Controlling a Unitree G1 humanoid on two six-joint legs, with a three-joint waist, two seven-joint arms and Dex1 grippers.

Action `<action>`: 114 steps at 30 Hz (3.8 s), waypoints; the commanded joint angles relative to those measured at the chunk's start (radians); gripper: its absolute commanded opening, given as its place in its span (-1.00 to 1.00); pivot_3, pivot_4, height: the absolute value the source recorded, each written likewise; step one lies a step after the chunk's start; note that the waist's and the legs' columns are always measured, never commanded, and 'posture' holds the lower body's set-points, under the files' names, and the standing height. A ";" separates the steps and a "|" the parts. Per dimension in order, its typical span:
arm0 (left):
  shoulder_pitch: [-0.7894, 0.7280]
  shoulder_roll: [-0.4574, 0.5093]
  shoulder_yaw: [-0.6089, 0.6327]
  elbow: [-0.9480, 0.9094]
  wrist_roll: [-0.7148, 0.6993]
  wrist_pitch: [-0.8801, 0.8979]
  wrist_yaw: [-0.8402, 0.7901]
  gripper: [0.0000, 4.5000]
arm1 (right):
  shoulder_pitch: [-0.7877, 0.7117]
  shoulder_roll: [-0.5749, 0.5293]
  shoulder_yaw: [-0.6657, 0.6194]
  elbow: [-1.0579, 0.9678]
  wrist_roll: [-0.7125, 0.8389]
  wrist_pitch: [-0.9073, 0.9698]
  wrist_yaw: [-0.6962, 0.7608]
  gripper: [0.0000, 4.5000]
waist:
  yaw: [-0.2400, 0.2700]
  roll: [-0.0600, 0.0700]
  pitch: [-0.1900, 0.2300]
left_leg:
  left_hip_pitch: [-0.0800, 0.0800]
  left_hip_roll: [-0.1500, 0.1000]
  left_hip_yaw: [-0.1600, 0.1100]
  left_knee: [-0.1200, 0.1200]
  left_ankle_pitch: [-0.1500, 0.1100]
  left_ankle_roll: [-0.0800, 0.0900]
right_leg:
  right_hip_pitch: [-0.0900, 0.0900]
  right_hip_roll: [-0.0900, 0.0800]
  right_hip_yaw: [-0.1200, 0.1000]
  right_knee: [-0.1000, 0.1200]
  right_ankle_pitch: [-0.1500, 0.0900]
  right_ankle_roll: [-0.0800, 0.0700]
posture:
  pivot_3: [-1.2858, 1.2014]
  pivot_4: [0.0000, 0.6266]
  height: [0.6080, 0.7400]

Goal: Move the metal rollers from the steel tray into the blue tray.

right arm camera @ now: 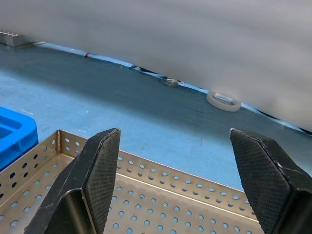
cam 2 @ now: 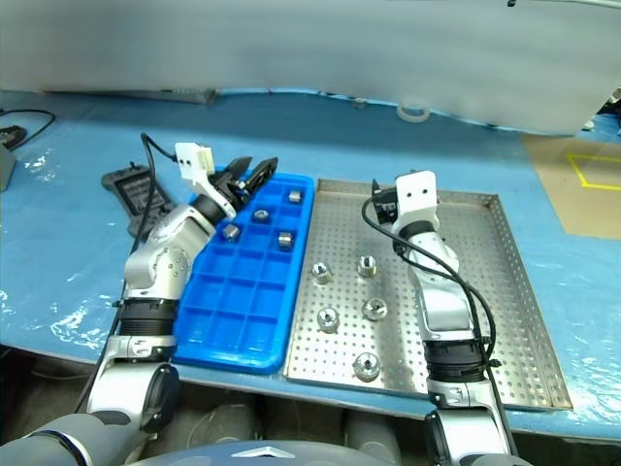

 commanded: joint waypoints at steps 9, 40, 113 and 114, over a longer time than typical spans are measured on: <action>-0.022 0.023 -0.004 -0.033 -0.008 0.005 -0.038 0.76 | -0.002 0.001 -0.008 -0.036 0.003 -0.016 -0.009 0.66 | 0.000 0.000 0.000 | 0.000 0.000 0.000 0.000 0.000 0.000 | 0.000 0.000 0.000 0.000 0.000 0.000 | -0.06 -0.52 1.00; -0.213 0.243 -0.199 -0.016 0.005 0.263 -0.382 0.76 | 0.133 -0.130 -0.016 -0.232 0.157 0.122 0.245 0.66 | 0.000 0.001 0.001 | 0.000 0.000 0.000 0.000 0.000 0.000 | 0.000 0.000 0.000 0.000 0.000 0.000 | -0.13 -0.52 1.00; -0.561 0.083 -0.767 0.900 0.903 -0.360 -0.918 0.05 | 0.509 -0.077 0.043 -0.438 0.069 0.088 0.117 0.67 | -0.226 0.006 -0.005 | -0.010 -0.008 -0.002 0.009 -0.009 0.025 | 0.002 -0.020 -0.006 -0.020 0.003 -0.010 | -0.35 -0.52 1.00; -0.559 0.084 -0.766 0.892 0.902 -0.356 -0.924 0.05 | 0.504 -0.076 0.046 -0.435 0.068 0.088 0.116 0.67 | -0.226 0.006 -0.005 | -0.010 -0.008 -0.002 0.009 -0.009 0.026 | 0.002 -0.020 -0.007 -0.020 0.003 -0.011 | -0.35 -0.52 1.00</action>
